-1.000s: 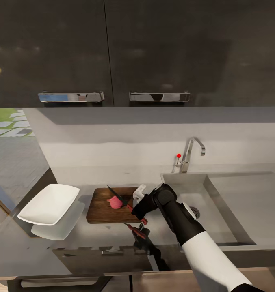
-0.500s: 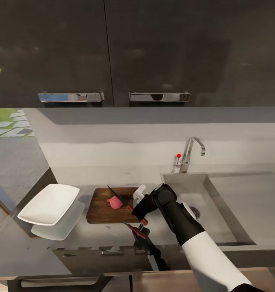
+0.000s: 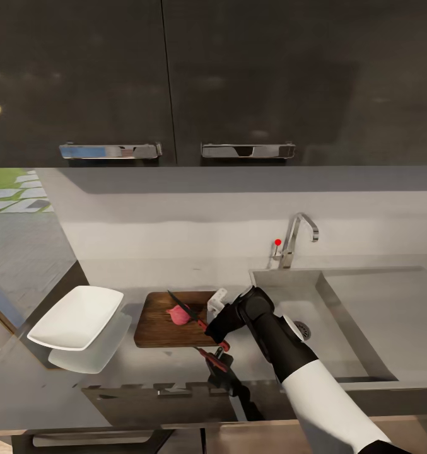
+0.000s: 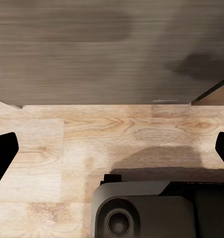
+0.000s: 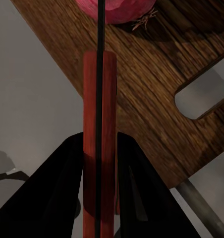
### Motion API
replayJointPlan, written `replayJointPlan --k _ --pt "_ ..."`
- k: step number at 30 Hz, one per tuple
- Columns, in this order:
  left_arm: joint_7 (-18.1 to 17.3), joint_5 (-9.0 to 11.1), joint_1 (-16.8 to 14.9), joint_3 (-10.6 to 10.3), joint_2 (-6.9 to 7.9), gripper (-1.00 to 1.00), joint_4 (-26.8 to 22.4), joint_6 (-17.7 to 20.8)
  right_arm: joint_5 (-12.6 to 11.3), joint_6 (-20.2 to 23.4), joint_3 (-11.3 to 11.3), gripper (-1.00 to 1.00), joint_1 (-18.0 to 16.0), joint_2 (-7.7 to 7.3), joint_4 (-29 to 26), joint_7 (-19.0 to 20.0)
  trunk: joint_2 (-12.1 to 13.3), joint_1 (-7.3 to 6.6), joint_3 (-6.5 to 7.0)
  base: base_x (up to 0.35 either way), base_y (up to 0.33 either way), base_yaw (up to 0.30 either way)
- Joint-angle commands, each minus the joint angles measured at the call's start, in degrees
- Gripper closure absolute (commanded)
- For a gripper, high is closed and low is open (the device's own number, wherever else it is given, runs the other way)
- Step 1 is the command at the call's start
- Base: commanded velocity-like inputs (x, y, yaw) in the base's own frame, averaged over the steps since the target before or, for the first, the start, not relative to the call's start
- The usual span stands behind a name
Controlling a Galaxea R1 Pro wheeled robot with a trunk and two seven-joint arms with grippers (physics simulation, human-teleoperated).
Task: In the kitchen, take the Vidalia onion out of the sink, dice it on the chopping board with the paring knife, put the diced onion into the bowl on the countertop, then place both the paring knife and the chopping board into the sink.
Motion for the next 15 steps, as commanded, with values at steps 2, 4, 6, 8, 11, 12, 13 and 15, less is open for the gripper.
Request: replayJointPlan --k 2,4,6,8,11,12,13,15 --pt "0.3 0.4 0.0 -0.5 0.05 -1.0 0.0 -0.2 0.5 0.2 0.0 1.0 -0.1 0.02 -0.1 0.6 -0.1 0.03 -0.12 0.0 0.0 0.0" --pt "0.2 0.4 0.0 -0.5 0.05 -1.0 0.0 -0.2 0.5 0.2 0.0 1.0 -0.1 0.02 -0.1 0.6 -0.1 0.03 -0.12 0.0 0.0 0.0" --pt "0.3 0.4 0.0 -0.5 0.05 -1.0 0.0 -0.2 0.5 0.2 0.0 1.0 -0.1 0.02 -0.1 0.6 -0.1 0.03 -0.12 0.0 0.0 0.0" --pt "0.3 0.4 0.0 -0.5 0.05 -1.0 0.0 -0.2 0.5 0.2 0.0 1.0 -0.1 0.02 -0.1 0.6 -0.1 0.03 -0.12 0.0 0.0 0.0" --pt "0.3 0.4 0.0 -0.5 0.05 -1.0 0.0 -0.2 0.5 0.2 0.0 1.0 -0.1 0.02 -0.1 0.6 -0.1 0.03 -0.12 0.0 0.0 0.0" --pt "0.3 0.4 0.0 -0.5 0.05 -1.0 0.0 -0.2 0.5 0.1 0.0 1.0 -0.1 0.02 -0.1 0.6 -0.1 0.03 -0.12 0.0 0.0 0.0" --pt "0.3 0.4 0.0 -0.5 0.05 -1.0 0.0 -0.2 0.5 0.1 0.0 1.0 -0.1 0.02 -0.1 0.6 -0.1 0.03 -0.12 0.0 0.0 0.0" --pt "0.3 0.4 0.0 -0.5 0.05 -1.0 0.0 -0.2 0.5 0.1 0.0 1.0 -0.1 0.02 -0.1 0.6 -0.1 0.03 -0.12 0.0 0.0 0.0"
